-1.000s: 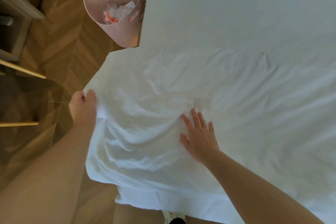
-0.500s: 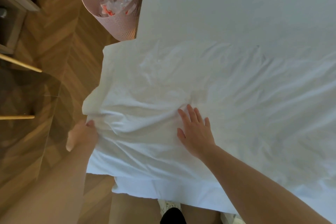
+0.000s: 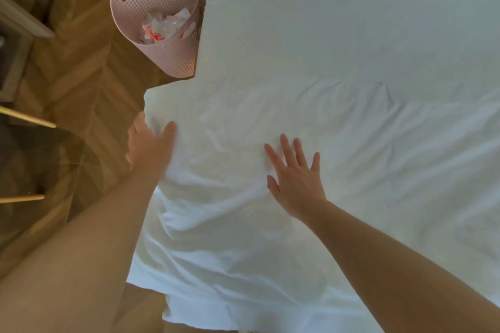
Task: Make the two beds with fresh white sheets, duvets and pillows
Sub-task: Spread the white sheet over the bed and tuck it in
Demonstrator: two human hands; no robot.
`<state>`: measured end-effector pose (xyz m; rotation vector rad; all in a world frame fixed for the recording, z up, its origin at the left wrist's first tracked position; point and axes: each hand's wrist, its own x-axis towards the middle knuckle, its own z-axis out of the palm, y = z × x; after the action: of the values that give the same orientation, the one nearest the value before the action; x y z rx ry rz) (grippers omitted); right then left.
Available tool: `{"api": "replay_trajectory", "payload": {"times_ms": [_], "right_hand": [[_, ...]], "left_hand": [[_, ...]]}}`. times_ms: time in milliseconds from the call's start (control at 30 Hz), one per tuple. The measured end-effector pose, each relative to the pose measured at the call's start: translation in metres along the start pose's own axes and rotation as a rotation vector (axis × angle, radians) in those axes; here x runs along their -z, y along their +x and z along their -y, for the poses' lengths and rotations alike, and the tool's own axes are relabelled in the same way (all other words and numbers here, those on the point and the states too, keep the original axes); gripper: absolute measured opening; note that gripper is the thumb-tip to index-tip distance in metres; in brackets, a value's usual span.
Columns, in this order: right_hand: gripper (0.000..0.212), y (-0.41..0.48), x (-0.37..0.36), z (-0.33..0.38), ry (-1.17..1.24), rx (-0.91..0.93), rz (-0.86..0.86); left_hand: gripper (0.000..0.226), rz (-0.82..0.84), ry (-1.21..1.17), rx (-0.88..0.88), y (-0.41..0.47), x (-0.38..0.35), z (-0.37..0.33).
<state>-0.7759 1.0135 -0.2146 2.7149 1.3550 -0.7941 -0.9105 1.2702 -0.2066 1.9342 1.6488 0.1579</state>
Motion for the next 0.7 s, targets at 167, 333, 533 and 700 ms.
{"api": "replay_trajectory", "payload": {"times_ms": [167,333,533,700], "right_hand": [[0.063,0.051,0.017,-0.005,0.007,-0.070,-0.053],[0.061,0.079,0.022,-0.025,-0.033,-0.079,-0.049],[0.063,0.094,0.025,-0.072,-0.044,-0.265,-0.071],[0.063,0.081,-0.006,-0.055,-0.115,-0.144,-0.114]], "left_hand": [[0.053,0.103,0.145,-0.006,0.046,-0.013,-0.046],[0.015,-0.123,0.254,-0.086,0.091,-0.006,-0.062],[0.047,-0.247,0.531,-0.162,0.071,-0.059,-0.095],[0.063,0.103,0.780,-0.919,-0.001,-0.117,-0.066]]}}
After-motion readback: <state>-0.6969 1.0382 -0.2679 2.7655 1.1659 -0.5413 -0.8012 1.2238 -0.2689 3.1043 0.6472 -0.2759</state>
